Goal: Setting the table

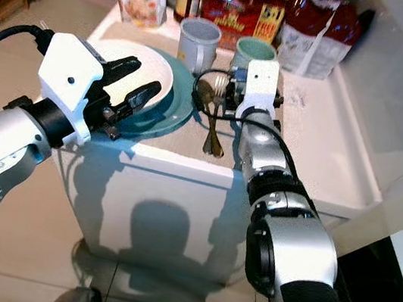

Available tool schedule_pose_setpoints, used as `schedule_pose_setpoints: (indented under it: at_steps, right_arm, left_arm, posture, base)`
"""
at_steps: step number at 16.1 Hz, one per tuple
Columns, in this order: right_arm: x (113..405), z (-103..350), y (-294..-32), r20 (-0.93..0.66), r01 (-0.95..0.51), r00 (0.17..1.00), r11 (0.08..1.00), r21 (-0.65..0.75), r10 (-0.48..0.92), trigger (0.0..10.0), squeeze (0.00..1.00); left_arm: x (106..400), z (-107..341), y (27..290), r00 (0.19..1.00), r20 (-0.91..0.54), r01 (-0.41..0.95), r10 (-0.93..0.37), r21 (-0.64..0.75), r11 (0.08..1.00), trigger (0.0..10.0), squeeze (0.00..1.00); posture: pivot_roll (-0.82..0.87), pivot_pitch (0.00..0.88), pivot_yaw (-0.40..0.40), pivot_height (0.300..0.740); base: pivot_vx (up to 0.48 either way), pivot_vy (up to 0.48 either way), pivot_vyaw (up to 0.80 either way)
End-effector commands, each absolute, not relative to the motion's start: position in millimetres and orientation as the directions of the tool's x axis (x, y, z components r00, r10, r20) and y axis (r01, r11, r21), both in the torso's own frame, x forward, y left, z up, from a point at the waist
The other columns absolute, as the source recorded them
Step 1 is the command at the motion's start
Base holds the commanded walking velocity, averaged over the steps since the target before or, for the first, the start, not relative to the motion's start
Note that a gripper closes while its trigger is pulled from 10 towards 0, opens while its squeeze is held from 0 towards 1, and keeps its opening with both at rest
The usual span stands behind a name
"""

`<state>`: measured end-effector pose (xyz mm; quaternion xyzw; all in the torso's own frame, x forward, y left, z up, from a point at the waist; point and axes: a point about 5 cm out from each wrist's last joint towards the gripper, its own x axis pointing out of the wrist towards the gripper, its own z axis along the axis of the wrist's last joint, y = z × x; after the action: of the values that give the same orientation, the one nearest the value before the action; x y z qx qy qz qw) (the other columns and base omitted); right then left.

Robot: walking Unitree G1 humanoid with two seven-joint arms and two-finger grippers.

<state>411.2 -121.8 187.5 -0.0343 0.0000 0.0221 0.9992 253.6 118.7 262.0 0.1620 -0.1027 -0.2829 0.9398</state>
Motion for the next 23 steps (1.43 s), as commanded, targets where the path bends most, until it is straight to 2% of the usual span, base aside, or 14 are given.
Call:
schedule_pose_setpoints:
  at_steps: [1, 6, 7, 8, 9, 10, 15, 23]
  right_arm:
    - [413, 194, -124, 0.024, -0.056, 0.998, 0.998, -0.019, 0.057, 10.0, 0.0]
    - [415, 200, -126, 0.04, -0.084, 0.996, 0.996, 0.013, 0.084, 10.0, 0.0]
    - [416, 204, -125, 0.051, -0.095, 0.994, 0.995, 0.019, 0.094, 9.6, 0.0]
    - [417, 208, -123, 0.063, -0.107, 0.992, 0.994, 0.012, 0.106, 4.4, 0.0]
    - [417, 212, -122, 0.074, -0.114, 0.991, 0.993, 0.007, 0.113, 0.9, 0.0]
    - [418, 215, -122, 0.085, -0.118, 0.989, 0.993, -0.003, 0.118, 0.0, 0.0]
    - [419, 221, -121, 0.105, -0.131, 0.986, 0.991, -0.022, 0.133, 0.0, 0.0]
    - [419, 221, -124, 0.096, -0.112, 0.989, 0.993, 0.028, 0.109, 0.0, 0.0]
  left_arm:
    - [249, 269, 117, 0.803, 0.109, 0.511, -0.585, 0.377, 0.772, 10.0, 0.0]
    - [245, 272, 117, 0.806, 0.1, 0.51, -0.583, 0.38, 0.771, 10.0, 0.0]
    - [244, 272, 117, 0.805, 0.098, 0.513, -0.585, 0.38, 0.769, 10.0, 0.0]
    - [244, 273, 116, 0.802, 0.1, 0.516, -0.588, 0.379, 0.768, 10.0, 0.0]
    - [244, 274, 115, 0.802, 0.1, 0.516, -0.589, 0.379, 0.768, 10.0, 0.0]
    - [244, 274, 116, 0.803, 0.101, 0.515, -0.587, 0.379, 0.769, 10.0, 0.0]
    - [243, 275, 116, 0.807, 0.102, 0.509, -0.581, 0.377, 0.774, 10.0, 0.0]
    - [241, 275, 114, 0.798, 0.103, 0.522, -0.593, 0.371, 0.768, 10.0, 0.0]
  posture:
    - [0.17, 0.166, -0.119, 0.74]
    - [0.19, 0.183, -0.128, 0.74]
    - [0.19, 0.185, -0.129, 0.74]
    - [0.2, 0.187, -0.131, 0.74]
    - [0.2, 0.188, -0.133, 0.74]
    - [0.2, 0.188, -0.136, 0.74]
    - [0.2, 0.187, -0.143, 0.74]
    - [0.2, 0.179, -0.144, 0.74]
  base:
    - [0.0, 0.0, 0.0]
    - [0.0, 0.0, 0.0]
    - [0.0, 0.0, 0.0]
    - [0.0, 0.0, 0.0]
    - [0.0, 0.0, 0.0]
    - [0.0, 0.0, 0.0]
    - [0.0, 0.0, 0.0]
    - [0.0, 0.0, 0.0]
